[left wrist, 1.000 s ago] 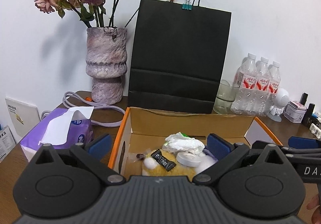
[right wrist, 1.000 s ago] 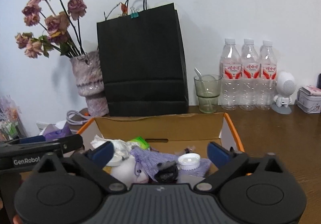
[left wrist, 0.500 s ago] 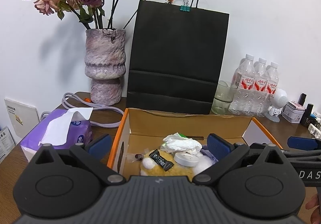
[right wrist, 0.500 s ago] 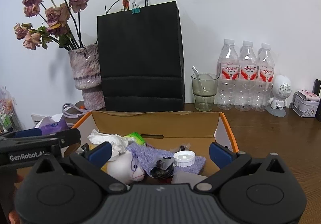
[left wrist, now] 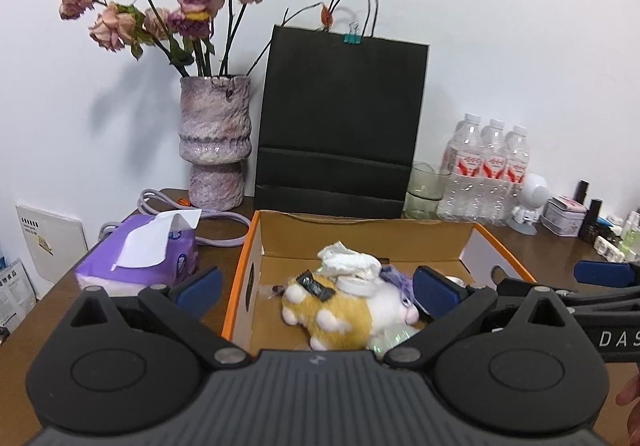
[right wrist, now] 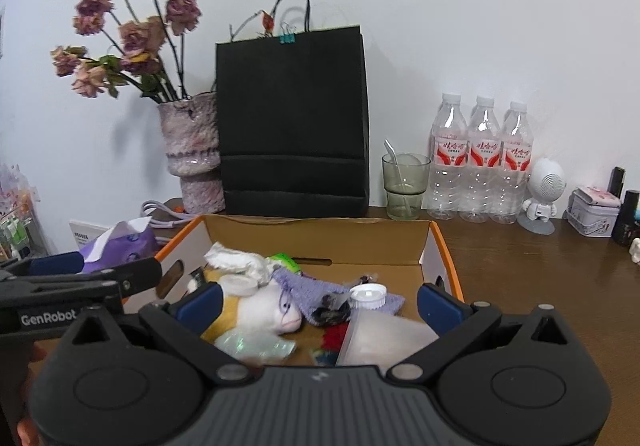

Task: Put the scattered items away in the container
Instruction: 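Open right tool over the box and withdraw both tools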

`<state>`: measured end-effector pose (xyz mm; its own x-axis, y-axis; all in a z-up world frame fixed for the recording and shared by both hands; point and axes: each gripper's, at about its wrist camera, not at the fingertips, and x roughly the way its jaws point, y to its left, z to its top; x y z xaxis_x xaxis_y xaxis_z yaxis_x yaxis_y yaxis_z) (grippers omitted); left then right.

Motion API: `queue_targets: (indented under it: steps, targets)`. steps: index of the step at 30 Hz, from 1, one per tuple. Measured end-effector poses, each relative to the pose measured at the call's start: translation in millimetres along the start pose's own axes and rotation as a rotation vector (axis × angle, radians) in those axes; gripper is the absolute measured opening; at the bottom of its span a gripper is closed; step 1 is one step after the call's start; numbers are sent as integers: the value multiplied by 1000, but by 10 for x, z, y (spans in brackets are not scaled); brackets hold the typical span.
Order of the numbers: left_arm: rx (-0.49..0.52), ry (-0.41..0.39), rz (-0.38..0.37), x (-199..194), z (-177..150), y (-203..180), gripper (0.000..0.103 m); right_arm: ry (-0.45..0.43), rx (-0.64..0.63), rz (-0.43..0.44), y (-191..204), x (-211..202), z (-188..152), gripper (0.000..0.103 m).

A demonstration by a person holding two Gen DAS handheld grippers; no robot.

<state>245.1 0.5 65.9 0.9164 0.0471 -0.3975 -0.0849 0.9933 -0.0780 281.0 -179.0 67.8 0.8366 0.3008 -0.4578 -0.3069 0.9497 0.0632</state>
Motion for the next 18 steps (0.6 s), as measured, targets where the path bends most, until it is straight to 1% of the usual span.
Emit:
queue_targets:
  steps: [4, 10, 18]
  targets:
    - [8, -7, -18, -312, -83, 0, 103, -12, 5, 5, 68, -342, -111, 103]
    - [28, -15, 6, -758, -278, -11, 103, -22, -15, -7, 222, -785, -324, 103]
    - [4, -19, -16, -1163, -470, 59, 103, -32, -6, 11, 374, -1219, -542, 103]
